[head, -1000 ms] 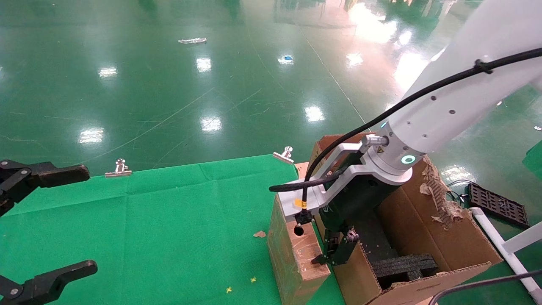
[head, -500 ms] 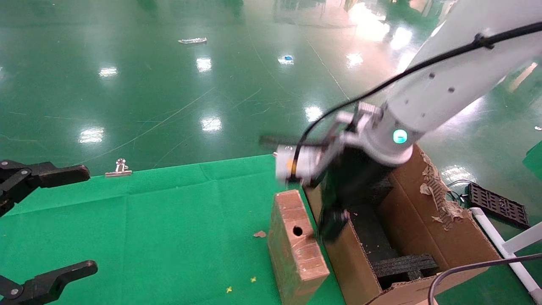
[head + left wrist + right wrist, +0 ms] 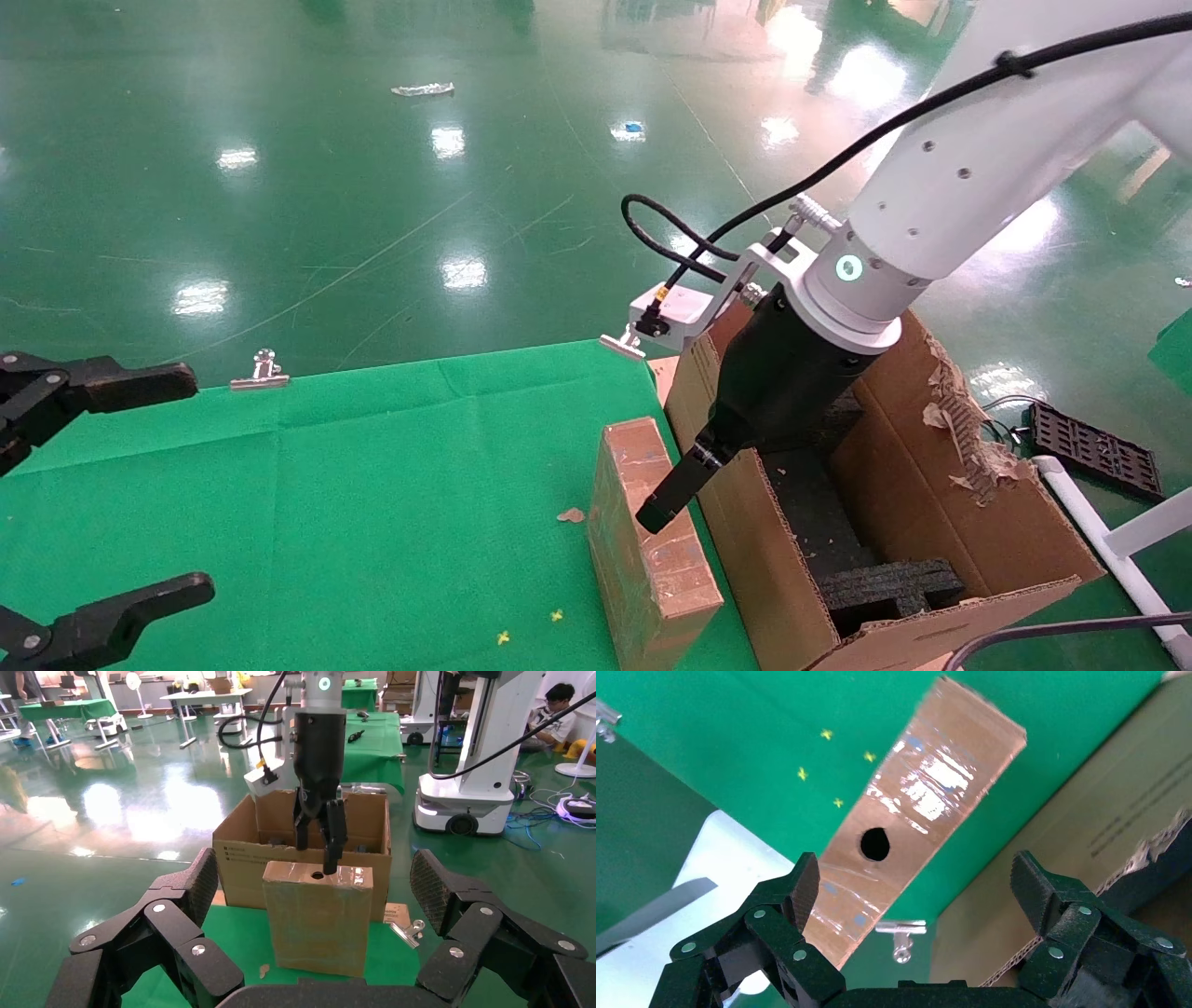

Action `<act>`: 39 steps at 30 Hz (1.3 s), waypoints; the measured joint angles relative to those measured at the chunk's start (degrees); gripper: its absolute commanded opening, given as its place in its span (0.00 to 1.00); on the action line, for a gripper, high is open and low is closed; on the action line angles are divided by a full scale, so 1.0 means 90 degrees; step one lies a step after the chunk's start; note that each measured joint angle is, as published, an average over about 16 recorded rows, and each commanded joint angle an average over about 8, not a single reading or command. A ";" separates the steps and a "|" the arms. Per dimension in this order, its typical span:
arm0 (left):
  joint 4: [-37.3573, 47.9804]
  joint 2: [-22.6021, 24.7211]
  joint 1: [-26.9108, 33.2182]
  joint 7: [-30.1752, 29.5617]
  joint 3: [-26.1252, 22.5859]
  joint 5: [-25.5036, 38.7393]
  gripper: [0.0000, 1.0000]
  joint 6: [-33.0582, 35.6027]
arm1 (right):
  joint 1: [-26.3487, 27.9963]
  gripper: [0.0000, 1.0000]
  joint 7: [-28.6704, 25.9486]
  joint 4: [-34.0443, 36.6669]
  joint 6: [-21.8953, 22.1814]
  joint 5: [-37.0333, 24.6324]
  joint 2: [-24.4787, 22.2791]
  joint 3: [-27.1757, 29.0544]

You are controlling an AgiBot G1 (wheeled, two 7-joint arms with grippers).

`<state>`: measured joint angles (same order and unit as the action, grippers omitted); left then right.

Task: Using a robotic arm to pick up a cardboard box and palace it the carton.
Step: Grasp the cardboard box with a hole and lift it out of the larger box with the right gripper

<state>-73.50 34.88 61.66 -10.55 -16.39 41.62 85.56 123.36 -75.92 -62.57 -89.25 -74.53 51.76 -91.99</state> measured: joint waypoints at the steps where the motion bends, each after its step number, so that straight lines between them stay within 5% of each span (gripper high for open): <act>1: 0.0000 0.0000 0.0000 0.0000 0.0000 0.0000 1.00 0.0000 | -0.0027 1.00 -0.0047 0.0086 -0.0004 0.0018 0.0044 -0.0030; 9: 0.0000 -0.0002 0.0001 0.0002 -0.0004 -0.0003 1.00 -0.0002 | -0.0238 1.00 -0.0228 0.0541 0.0012 0.0109 0.0361 -0.0248; 11: 0.0000 -0.0002 0.0001 0.0002 -0.0005 -0.0003 1.00 -0.0002 | -0.0280 0.85 -0.0242 0.0603 0.0023 0.0108 0.0422 -0.0296; 16: 0.0000 -0.0003 0.0001 0.0003 -0.0007 -0.0005 0.97 -0.0003 | -0.0352 0.23 -0.0281 0.0673 0.0049 0.0067 0.0534 -0.0405; 17: 0.0000 -0.0003 0.0002 0.0004 -0.0007 -0.0005 0.90 -0.0003 | -0.0361 0.11 -0.0288 0.0672 0.0053 0.0056 0.0548 -0.0423; 19: 0.0000 -0.0003 0.0002 0.0004 -0.0008 -0.0006 0.70 -0.0004 | -0.0372 0.01 -0.0305 0.0659 0.0062 0.0034 0.0569 -0.0459; 23: 0.0000 -0.0004 0.0002 0.0005 -0.0010 -0.0007 0.21 -0.0004 | -0.0383 0.00 -0.0354 0.0594 0.0085 -0.0019 0.0588 -0.0524; 25: 0.0000 -0.0004 0.0002 0.0005 -0.0011 -0.0007 0.05 -0.0005 | -0.0388 0.00 -0.0382 0.0551 0.0099 -0.0041 0.0586 -0.0551; 39: 0.0000 -0.0007 0.0004 0.0008 -0.0017 -0.0011 0.00 -0.0007 | -0.0416 0.00 -0.0480 0.0325 0.0230 -0.0118 0.0477 -0.0633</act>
<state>-73.50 34.82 61.69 -10.47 -16.54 41.52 85.50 119.61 -80.24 -59.65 -87.18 -75.59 56.06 -97.69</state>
